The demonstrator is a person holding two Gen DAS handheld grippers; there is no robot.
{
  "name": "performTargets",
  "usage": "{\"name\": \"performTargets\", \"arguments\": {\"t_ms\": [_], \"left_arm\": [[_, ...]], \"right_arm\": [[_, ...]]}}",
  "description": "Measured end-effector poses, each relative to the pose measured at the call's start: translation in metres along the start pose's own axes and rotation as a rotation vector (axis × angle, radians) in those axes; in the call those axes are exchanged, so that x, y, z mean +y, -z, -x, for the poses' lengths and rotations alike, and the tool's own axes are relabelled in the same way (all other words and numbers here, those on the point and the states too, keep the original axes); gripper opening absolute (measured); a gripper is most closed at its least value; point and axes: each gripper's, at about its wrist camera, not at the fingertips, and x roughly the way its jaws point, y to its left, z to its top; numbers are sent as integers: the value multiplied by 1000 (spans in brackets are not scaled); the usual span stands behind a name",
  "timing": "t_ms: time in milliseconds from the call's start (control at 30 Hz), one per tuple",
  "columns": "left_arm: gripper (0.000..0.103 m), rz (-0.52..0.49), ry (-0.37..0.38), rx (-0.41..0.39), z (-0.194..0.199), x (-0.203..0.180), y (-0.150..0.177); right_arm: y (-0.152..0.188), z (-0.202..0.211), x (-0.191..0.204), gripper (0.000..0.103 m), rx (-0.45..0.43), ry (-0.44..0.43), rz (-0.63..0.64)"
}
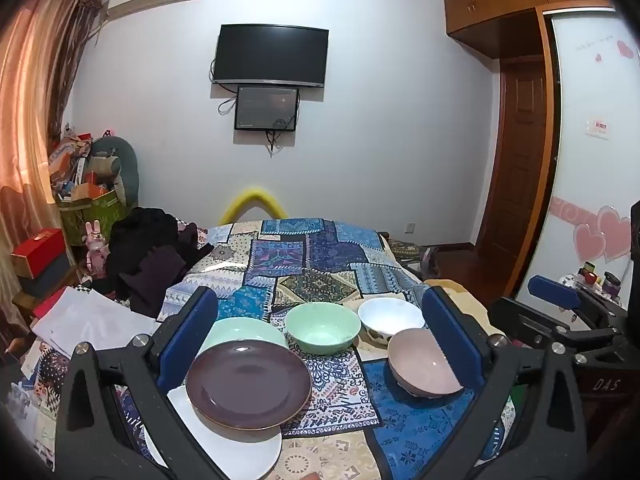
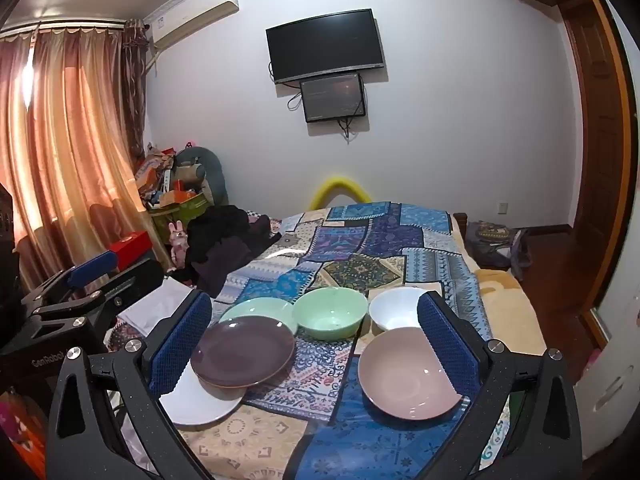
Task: Organize plates and bowls
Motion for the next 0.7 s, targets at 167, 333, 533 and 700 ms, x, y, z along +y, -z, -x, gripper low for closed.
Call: {"name": "performTargets", "arguments": {"t_ms": [167, 333, 533, 700], "left_arm": [[103, -6, 4, 16, -1, 0, -1], [103, -5, -2, 11, 2, 7, 5], [103, 4, -4, 16, -5, 10, 6], [103, 5, -4, 16, -7, 10, 7]], "right_arm": [[0, 0, 0, 103, -1, 2, -1], [1, -2, 1, 103, 4, 2, 1], [1, -3, -1, 103, 6, 0, -2], [0, -4, -2, 103, 7, 0, -1]]}}
